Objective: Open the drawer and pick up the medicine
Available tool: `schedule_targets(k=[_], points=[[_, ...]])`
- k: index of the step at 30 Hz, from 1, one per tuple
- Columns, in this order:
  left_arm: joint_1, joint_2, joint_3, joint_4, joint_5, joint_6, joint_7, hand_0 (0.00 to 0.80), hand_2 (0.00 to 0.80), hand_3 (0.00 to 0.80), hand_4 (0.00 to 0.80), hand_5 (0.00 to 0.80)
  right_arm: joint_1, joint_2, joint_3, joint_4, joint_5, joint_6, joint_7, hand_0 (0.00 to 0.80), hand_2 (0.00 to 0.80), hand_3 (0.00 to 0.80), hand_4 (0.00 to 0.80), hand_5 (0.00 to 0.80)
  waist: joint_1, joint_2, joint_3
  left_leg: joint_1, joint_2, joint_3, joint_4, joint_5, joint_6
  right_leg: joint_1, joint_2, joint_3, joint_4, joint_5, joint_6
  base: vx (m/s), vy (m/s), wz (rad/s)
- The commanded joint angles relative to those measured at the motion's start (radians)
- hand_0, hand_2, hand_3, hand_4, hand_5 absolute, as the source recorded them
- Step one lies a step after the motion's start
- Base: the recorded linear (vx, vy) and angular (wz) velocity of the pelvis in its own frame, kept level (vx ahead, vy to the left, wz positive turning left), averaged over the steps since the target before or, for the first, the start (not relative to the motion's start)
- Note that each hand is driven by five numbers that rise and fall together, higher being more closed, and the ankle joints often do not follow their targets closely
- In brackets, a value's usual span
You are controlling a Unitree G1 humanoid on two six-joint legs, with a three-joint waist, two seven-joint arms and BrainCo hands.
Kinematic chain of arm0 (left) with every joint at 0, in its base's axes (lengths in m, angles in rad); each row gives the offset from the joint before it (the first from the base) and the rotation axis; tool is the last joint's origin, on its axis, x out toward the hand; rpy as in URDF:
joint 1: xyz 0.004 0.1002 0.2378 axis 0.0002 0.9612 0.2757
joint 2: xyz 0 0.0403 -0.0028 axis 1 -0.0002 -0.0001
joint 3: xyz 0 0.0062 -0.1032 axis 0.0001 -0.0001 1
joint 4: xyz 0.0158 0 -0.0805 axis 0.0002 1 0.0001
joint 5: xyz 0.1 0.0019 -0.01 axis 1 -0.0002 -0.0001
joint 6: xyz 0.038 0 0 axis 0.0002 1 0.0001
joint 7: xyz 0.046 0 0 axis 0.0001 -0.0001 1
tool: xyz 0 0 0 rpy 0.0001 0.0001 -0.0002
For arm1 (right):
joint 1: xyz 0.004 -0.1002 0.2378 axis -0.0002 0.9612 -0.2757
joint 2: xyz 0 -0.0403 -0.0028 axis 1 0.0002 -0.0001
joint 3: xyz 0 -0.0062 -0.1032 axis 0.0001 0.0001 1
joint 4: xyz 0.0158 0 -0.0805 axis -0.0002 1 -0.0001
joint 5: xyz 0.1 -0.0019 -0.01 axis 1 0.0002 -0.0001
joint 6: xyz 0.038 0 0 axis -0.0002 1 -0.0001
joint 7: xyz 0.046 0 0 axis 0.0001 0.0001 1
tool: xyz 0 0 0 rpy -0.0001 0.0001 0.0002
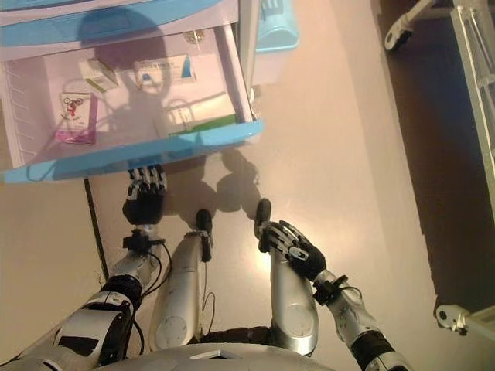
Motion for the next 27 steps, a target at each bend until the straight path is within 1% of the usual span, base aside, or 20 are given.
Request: schedule_targets(k=[1, 12, 23, 24, 25, 26, 27], points=[[0.076, 0.001, 0.017, -0.065, 0.074, 0.027, -0.038, 0.800, 0.800, 0.800, 0.800, 0.800, 0.088, 0.018, -0.017, -0.093, 0.001, -0.008, 0.026, 0.000, 0.000, 0.000, 0.000, 0.000, 0.025, -0.013, -0.043, 0.029, -0.034, 0.040, -0.114, -0.001, 0.055, 0.037, 0.016, -0.031, 0.195, -0.194, 0.046, -0.008, -0.038, 0.13], [0.170, -0.016, 0.005, -0.021, 0.148, 0.089, -0.003, 0.800, 0.800, 0.800, 0.800, 0.800, 0.098, 0.032, -0.037, -0.077, -0.005, -0.011, 0.040, 0.000, 0.000, 0.000, 0.000, 0.000, 0.050, -0.013, -0.043, 0.031, -0.033, 0.025, -0.111, 0.000, 0.055, 0.045, 0.004, -0.054, 0.209, -0.198, 0.046, 0.002, -0.026, 0.08], [0.229, -0.001, 0.040, 0.016, 0.156, 0.125, 0.066, 0.800, 0.800, 0.800, 0.800, 0.800, 0.119, 0.048, -0.057, -0.058, -0.001, -0.020, 0.061, 0.000, 0.000, 0.000, 0.000, 0.000, 0.070, -0.020, -0.043, 0.027, -0.031, 0.009, -0.103, -0.005, 0.055, 0.040, 0.000, -0.071, 0.230, -0.204, 0.050, 0.006, -0.028, 0.07], [0.236, 0.000, 0.043, 0.019, 0.166, 0.136, 0.087, 0.631, 0.631, 0.631, 0.631, 0.631, 0.121, 0.048, -0.061, -0.057, 0.000, -0.020, 0.063, 0.000, 0.000, 0.000, 0.000, 0.000, 0.071, -0.020, -0.043, 0.029, -0.030, 0.009, -0.105, -0.004, 0.055, 0.041, -0.001, -0.072, 0.230, -0.202, 0.051, 0.002, -0.019, 0.05], [0.239, -0.001, 0.045, 0.020, 0.178, 0.139, 0.096, 0.000, 0.000, 0.000, 0.000, 0.000, 0.123, 0.048, -0.063, -0.056, -0.002, -0.020, 0.064, 0.000, 0.000, 0.000, 0.000, 0.000, 0.071, -0.019, -0.043, 0.030, -0.030, 0.009, -0.106, -0.003, 0.055, 0.041, -0.002, -0.073, 0.230, -0.202, 0.051, 0.000, 0.000, 0.00], [0.242, 0.000, 0.050, 0.026, 0.216, 0.132, 0.109, 0.000, 0.000, 0.000, 0.000, 0.000, 0.125, 0.050, -0.067, -0.054, -0.005, -0.020, 0.065, 0.000, 0.000, 0.000, 0.000, 0.000, 0.071, -0.018, -0.043, 0.033, -0.031, 0.009, -0.108, -0.002, 0.055, 0.043, -0.003, -0.072, 0.229, -0.200, 0.053, 0.000, 0.000, 0.00], [0.246, 0.004, 0.044, 0.038, 0.263, 0.105, 0.126, 0.000, 0.000, 0.000, 0.000, 0.000, 0.126, 0.049, -0.073, -0.044, -0.008, -0.025, 0.064, 0.000, 0.000, 0.000, 0.000, 0.000, 0.071, -0.015, -0.043, 0.040, -0.032, 0.010, -0.114, 0.000, 0.053, 0.049, -0.005, -0.074, 0.222, -0.199, 0.053, 0.000, 0.000, 0.00]])
